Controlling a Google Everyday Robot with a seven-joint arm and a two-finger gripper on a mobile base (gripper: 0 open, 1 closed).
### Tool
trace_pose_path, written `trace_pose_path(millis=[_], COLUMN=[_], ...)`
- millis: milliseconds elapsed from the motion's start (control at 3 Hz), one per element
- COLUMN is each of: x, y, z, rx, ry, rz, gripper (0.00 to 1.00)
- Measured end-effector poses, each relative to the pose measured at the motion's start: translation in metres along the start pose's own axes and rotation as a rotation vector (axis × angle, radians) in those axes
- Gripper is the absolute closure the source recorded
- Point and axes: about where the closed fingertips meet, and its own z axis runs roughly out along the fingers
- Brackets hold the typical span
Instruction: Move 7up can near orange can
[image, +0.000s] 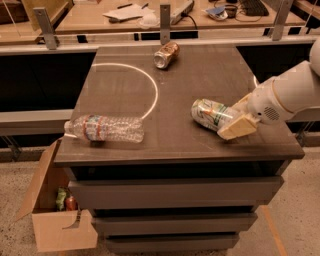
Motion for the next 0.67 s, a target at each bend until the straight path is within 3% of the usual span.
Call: trace_pose_path(millis=[333, 667], x=[-0.013, -0.029], y=[-0.015, -0.046], z=[-0.008, -0.019], rx=[0.030, 0.089], ry=[-0.027, -0.050], rz=[-0.005, 0.011], gripper=[0.97, 1.00])
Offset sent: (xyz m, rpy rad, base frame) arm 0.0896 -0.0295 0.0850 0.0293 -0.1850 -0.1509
